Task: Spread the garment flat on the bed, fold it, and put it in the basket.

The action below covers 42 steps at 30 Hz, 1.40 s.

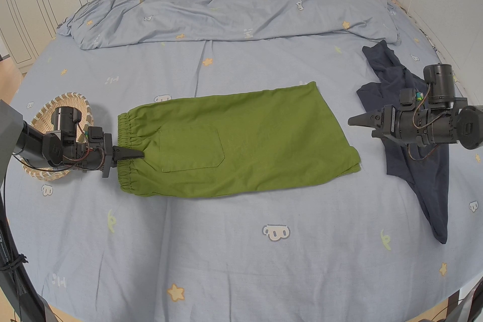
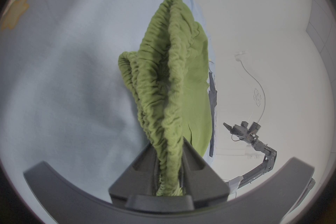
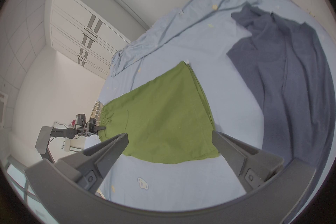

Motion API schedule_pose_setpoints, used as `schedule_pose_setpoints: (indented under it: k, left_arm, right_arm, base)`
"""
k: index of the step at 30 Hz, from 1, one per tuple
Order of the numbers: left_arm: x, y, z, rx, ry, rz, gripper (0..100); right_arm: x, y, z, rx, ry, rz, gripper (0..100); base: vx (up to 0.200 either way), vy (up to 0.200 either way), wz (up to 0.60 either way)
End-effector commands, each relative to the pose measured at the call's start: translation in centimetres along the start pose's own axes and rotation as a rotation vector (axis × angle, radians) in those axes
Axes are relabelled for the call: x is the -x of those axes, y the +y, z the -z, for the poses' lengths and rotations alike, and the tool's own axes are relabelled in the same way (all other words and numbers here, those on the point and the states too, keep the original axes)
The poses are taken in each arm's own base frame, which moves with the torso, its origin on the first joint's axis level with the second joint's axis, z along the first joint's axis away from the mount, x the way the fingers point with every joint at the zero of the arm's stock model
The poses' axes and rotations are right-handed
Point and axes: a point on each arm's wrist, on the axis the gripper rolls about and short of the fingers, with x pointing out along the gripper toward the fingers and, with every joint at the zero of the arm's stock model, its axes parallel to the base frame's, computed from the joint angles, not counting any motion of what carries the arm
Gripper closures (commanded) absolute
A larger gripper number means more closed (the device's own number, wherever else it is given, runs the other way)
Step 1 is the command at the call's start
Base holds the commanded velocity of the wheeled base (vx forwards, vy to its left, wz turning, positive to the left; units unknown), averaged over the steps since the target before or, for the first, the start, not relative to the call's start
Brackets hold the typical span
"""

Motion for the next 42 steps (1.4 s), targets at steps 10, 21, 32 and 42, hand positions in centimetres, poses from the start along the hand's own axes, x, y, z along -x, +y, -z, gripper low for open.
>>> schedule_pose_setpoints:
  k: [10, 21, 32, 42]
  left_arm:
    - [1.2, -2.1, 0.0, -0.035, -0.019, 0.015, 100]
    - [1.2, -2.2, 0.0, -0.037, -0.019, 0.015, 100]
    - [1.1, -2.1, 0.1, -0.035, -0.017, 0.015, 100]
    - [1.2, -2.2, 0.1, -0.037, -0.019, 0.015, 100]
  right_arm:
    - [-7.4, -6.8, 1.9, -0.136, 0.163, 0.004, 0]
    - [-8.2, -7.8, 2.8, -0.171, 0.216, 0.012, 0]
    - [-9.3, -8.1, 3.4, -0.24, 0.282, -0.162, 0]
    - [-8.9, -9.6, 2.6, -0.268, 0.25, -0.157, 0]
  base:
    - [0.0, 0.0, 0.0]
    - [0.0, 0.0, 0.0]
    - [0.0, 0.0, 0.0]
    - [0.0, 0.0, 0.0]
